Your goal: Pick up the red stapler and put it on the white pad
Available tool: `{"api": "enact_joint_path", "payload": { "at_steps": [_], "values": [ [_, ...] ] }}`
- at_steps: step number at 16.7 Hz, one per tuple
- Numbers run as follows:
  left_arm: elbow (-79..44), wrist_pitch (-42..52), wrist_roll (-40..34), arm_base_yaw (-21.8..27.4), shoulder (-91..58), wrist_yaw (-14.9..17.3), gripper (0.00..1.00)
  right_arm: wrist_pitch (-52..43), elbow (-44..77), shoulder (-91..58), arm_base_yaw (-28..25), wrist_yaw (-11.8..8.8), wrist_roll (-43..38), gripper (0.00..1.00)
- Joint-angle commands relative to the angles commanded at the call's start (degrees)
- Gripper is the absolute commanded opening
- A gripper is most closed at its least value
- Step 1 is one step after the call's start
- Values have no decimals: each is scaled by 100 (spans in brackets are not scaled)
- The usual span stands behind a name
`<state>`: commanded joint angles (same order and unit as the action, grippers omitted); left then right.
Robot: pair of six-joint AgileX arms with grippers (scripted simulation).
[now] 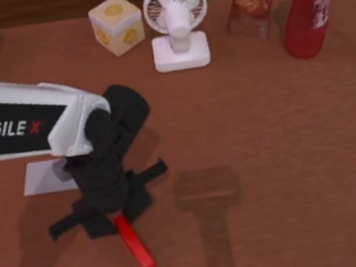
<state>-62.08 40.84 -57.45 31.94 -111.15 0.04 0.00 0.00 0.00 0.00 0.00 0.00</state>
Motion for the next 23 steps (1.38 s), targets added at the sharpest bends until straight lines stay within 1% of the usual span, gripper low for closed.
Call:
{"api": "enact_joint_path", "payload": {
  "at_steps": [3, 9, 11, 17, 20, 23],
  "values": [
    [-278, 413, -32, -18, 148, -1, 0, 0, 0, 0, 0, 0, 0, 100],
    [-1128, 1979, -42, -83, 764, -4, 0, 0, 0, 0, 0, 0, 0, 100],
    [-1266, 2175, -28, -98, 900, -4, 0, 0, 0, 0, 0, 0, 0, 100],
    [-1286, 2183, 36, -69, 865, -5, 0, 0, 0, 0, 0, 0, 0, 100],
    [-1505, 2268, 553, -93, 699, -4, 0, 0, 0, 0, 0, 0, 0, 100],
    [-1868, 2417, 1576, -164, 417, -4, 0, 0, 0, 0, 0, 0, 0, 100]
  ]
}}
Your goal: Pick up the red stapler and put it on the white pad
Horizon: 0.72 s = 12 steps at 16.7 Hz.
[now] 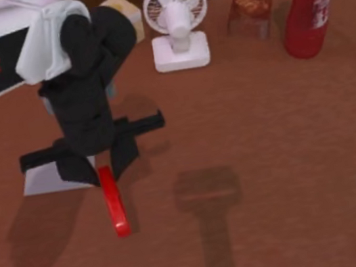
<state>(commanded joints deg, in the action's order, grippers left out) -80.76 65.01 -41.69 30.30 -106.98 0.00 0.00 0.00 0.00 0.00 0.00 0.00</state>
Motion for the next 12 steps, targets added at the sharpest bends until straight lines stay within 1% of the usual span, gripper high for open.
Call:
{"api": "enact_joint_path", "payload": {
  "at_steps": [3, 5, 12],
  "values": [
    [-385, 180, 1471, -120, -323, -1, 0, 0, 0, 0, 0, 0, 0, 100],
    [-630, 310, 2680, -223, -547, -4, 0, 0, 0, 0, 0, 0, 0, 100],
    [-1420, 713, 7601, -629, -1237, -22, 0, 0, 0, 0, 0, 0, 0, 100]
  ]
}}
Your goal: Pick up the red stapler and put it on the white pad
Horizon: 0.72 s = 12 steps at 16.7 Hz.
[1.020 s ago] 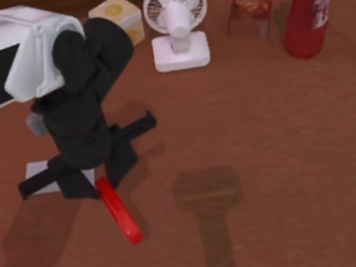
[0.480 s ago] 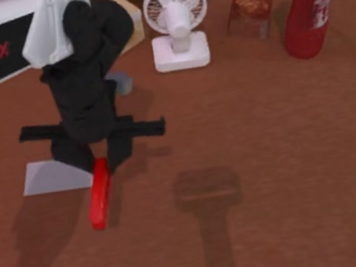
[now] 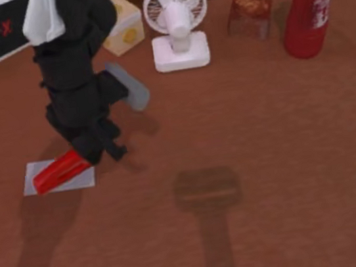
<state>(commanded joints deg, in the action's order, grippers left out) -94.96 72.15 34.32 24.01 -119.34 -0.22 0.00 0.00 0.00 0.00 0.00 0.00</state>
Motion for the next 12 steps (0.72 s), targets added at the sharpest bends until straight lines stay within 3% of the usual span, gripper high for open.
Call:
{"api": "enact_joint_path", "payload": {
  "at_steps": [3, 6, 9, 12],
  "values": [
    [-279, 43, 1730, -172, -115, -2, 0, 0, 0, 0, 0, 0, 0, 100],
    [-484, -1, 2935, -325, -100, 4, 0, 0, 0, 0, 0, 0, 0, 100],
    [-602, -67, 3600, -425, -40, 12, 0, 0, 0, 0, 0, 0, 0, 100],
    [-623, -89, 3743, -448, -15, 14, 0, 0, 0, 0, 0, 0, 0, 100]
  ]
}}
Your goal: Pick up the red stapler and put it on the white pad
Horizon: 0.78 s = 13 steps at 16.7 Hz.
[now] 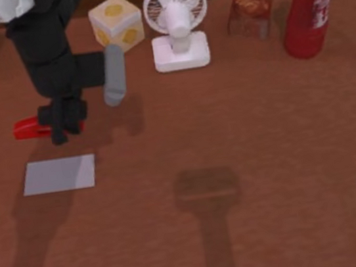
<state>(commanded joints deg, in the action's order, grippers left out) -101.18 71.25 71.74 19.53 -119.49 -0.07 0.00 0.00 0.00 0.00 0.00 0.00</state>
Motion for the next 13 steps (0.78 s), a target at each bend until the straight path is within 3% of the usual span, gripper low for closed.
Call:
{"api": "enact_joint_path", "payload": {
  "at_steps": [6, 13],
  "values": [
    [203, -232, 32, -16, -51, -3, 0, 0, 0, 0, 0, 0, 0, 100],
    [1407, -1793, 288, -295, -377, 1, 0, 0, 0, 0, 0, 0, 0, 100]
  ]
}}
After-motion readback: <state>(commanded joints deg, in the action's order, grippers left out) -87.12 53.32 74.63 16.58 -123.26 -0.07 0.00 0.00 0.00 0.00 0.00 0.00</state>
